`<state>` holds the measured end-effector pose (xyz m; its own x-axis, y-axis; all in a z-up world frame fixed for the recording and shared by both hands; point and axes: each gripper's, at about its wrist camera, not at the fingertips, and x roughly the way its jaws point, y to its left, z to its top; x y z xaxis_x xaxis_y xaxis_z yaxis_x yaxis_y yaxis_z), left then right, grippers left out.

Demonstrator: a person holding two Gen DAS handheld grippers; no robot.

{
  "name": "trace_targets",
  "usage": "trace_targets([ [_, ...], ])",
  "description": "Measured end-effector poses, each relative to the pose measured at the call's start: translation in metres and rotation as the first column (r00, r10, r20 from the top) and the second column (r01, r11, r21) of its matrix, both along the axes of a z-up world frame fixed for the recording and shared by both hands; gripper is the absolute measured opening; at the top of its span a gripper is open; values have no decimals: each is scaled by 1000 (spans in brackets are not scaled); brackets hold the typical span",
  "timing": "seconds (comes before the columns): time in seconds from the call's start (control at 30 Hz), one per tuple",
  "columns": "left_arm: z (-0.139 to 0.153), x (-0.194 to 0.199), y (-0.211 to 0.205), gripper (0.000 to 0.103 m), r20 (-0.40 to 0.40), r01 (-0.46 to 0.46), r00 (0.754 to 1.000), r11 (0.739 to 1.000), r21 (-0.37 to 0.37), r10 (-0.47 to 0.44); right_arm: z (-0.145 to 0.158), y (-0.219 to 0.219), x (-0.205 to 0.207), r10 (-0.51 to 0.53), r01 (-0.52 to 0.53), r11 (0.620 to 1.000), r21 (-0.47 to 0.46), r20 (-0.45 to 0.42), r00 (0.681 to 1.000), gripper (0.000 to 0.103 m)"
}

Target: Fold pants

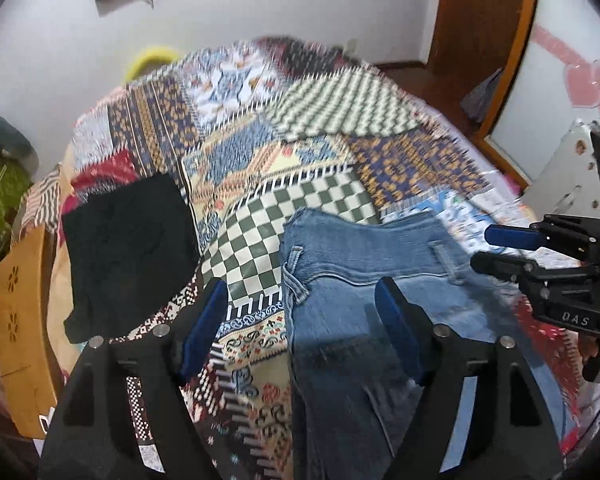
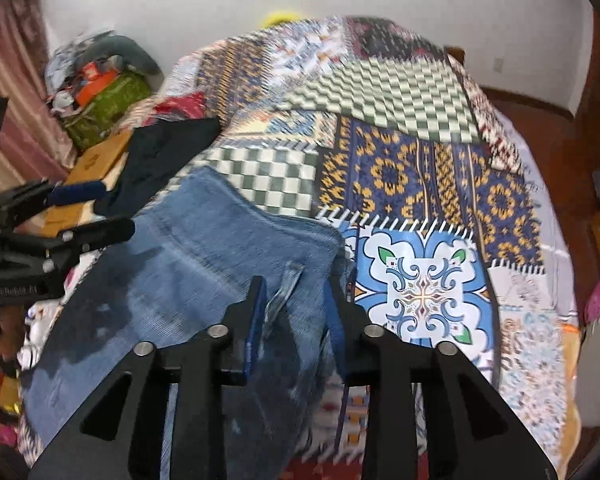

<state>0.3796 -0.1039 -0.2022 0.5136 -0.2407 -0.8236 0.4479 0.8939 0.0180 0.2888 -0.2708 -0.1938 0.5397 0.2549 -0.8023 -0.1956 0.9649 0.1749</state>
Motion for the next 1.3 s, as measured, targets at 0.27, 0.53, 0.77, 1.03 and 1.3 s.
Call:
trace_targets([
  [0.27,9,-28,25,97,-85,-17,996,994,-106,8,21,6,-56,47,-45,999,-20,108,993,77],
  [0.53,-50,-29,20,98,-335,-5,942,997,-74,-20,-26,1,-71,20,-13,996,88,-80,997,77],
  [0.77,-68,-12,13,98,-459,-4,886,991,-133,-58,-59,-18,-52,-3,77,942,327,-221,975,78],
  [1.03,-79,3,-14,101,-506,39,856,990,-139,-105,-68,-4,-33,62,21,922,386,-201,978,80],
  [1.3,-77,14,-6,90,-541,-21,835,977,-213,-100,-72,-8,-15,59,67,897,438,-267,962,56],
])
